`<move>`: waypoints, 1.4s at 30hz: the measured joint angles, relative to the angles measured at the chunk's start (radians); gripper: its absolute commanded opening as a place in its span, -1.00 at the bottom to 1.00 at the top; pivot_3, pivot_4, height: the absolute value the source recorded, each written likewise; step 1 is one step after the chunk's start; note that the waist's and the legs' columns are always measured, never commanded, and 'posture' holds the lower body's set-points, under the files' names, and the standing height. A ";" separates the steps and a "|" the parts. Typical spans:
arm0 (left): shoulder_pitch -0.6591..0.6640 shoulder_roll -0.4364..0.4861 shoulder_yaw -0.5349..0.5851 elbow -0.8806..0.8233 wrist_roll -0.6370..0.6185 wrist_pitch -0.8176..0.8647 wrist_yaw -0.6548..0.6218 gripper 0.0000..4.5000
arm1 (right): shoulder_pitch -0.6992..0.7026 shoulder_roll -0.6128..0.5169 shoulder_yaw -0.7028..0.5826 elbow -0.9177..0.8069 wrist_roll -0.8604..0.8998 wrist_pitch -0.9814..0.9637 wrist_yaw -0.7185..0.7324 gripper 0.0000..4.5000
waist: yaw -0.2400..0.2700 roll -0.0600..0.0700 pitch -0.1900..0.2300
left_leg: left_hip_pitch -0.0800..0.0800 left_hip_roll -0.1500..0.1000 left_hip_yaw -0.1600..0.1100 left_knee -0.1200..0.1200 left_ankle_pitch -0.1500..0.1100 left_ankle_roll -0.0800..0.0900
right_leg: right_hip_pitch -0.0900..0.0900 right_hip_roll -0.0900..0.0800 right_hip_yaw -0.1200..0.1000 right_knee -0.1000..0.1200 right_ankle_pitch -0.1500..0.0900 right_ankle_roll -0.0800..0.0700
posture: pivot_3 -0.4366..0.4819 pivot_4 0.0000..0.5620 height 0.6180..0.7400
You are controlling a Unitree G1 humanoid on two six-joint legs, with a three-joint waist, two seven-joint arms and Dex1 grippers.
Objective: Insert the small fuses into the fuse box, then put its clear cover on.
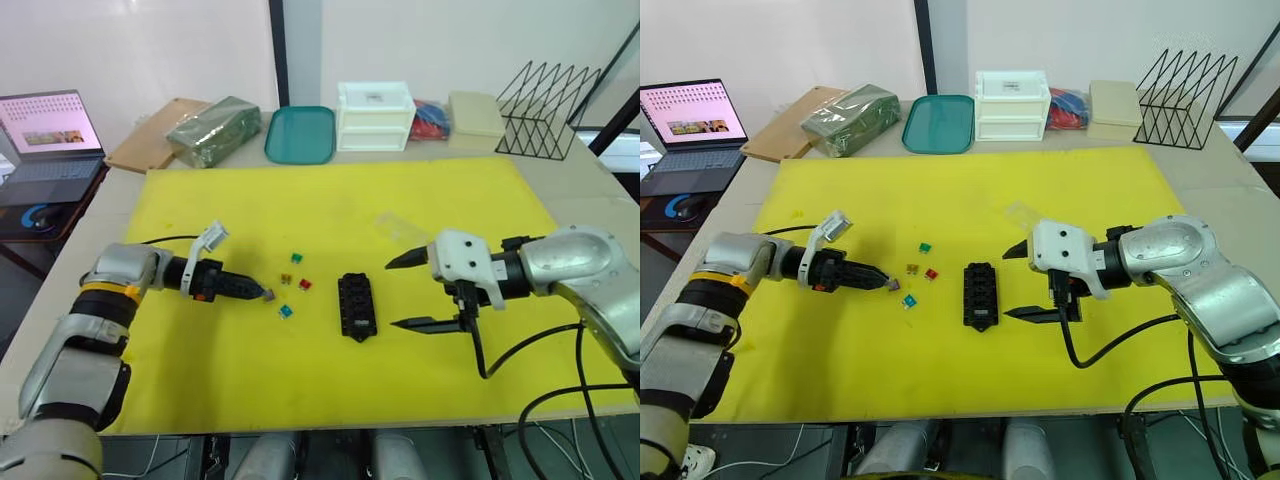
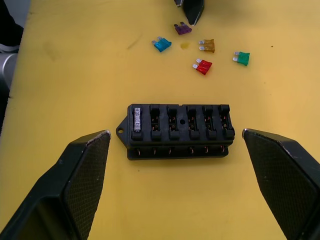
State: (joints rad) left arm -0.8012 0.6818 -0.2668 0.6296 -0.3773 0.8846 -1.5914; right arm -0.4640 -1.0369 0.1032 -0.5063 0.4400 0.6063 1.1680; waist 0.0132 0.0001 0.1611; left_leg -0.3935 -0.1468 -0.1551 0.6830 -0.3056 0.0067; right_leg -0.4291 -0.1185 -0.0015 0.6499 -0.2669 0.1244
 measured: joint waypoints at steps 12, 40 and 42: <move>0.000 -0.013 -0.028 -0.016 0.017 -0.018 -0.018 0.32 | 0.011 0.000 0.000 -0.019 -0.006 0.012 -0.016 1.00 | 0.000 0.000 0.000 | 0.000 0.000 0.000 0.000 0.000 0.000 | 0.000 0.000 0.000 0.000 0.000 0.000 | -0.05 -0.47 1.00; 0.027 -0.019 -0.021 -0.012 0.039 -0.042 0.000 -0.75 | 0.012 0.003 0.012 -0.018 -0.034 -0.002 -0.019 1.00 | -0.004 0.000 0.000 | 0.000 0.000 0.000 0.000 0.000 0.000 | 0.000 0.000 0.000 0.000 0.000 0.000 | -0.05 -0.47 1.00; 0.027 -0.019 -0.021 -0.012 0.040 -0.044 0.000 -0.75 | 0.012 0.003 0.012 -0.018 -0.034 -0.002 -0.019 1.00 | -0.004 0.000 0.000 | 0.000 0.000 0.000 0.000 0.000 0.000 | 0.000 0.000 0.000 0.000 0.000 0.000 | -0.05 -0.47 1.00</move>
State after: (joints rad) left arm -0.7739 0.6627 -0.2882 0.6177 -0.3370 0.8408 -1.5914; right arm -0.4522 -1.0337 0.1151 -0.5247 0.4060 0.6041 1.1491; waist 0.0091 0.0001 0.1608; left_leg -0.3933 -0.1468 -0.1551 0.6829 -0.3056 0.0067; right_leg -0.4293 -0.1184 -0.0014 0.6500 -0.2669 0.1245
